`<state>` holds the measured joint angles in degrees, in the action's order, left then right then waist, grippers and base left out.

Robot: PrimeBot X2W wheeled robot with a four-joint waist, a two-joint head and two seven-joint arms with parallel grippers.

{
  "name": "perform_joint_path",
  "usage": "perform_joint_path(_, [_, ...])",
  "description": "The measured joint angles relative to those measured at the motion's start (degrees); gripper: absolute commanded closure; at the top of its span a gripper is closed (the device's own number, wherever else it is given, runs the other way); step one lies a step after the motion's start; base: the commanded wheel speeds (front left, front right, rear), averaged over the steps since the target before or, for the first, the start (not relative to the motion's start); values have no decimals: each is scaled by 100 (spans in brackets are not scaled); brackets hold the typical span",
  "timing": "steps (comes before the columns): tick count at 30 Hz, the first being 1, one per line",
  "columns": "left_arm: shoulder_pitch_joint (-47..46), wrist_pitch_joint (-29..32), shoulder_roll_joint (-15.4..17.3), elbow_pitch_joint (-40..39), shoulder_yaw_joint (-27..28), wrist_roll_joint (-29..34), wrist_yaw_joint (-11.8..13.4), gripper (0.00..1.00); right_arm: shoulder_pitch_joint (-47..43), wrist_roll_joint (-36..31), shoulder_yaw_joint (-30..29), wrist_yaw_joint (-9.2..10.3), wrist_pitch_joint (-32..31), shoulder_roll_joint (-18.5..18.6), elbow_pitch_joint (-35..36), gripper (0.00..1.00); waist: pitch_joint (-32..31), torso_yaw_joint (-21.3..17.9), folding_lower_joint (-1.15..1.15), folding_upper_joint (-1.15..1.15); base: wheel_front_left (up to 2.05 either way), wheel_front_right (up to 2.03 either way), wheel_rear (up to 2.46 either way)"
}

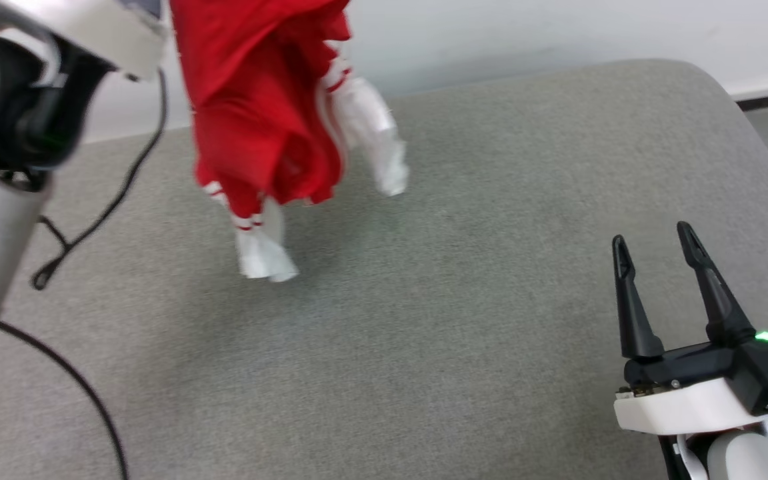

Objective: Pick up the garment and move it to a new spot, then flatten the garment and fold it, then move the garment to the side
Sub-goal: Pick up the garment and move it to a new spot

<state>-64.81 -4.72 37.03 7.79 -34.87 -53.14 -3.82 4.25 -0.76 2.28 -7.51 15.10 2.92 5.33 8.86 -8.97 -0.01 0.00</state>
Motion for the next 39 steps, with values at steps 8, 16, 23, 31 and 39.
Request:
perform_joint_path(8, [740,-9,-778,-20,-1137,450,-44,100,4,138,-256,0,0,0,59,0,212,-353,1,0,0,0,0])
perform_joint_path(16, [2672,-187,-1931,343,-2730,559,-51,100,53,151,-425,0,0,2,71,0,288,-420,1,0,0,0,0])
perform_joint_path(23, [3016,-619,-2633,1299,-3181,809,-70,0,54,71,-312,0,0,1,3,0,227,-261,1,0,0,0,0])
perform_joint_path(31, [2938,-1017,-2383,1138,-2207,910,48,0,-20,-4,-223,0,0,1,-107,0,-19,43,1,0,0,0,0])
perform_joint_path(39, [3678,-1035,-1692,202,142,1372,545,0,-120,-82,-345,0,0,0,-198,0,-376,393,1,0,0,0,0])
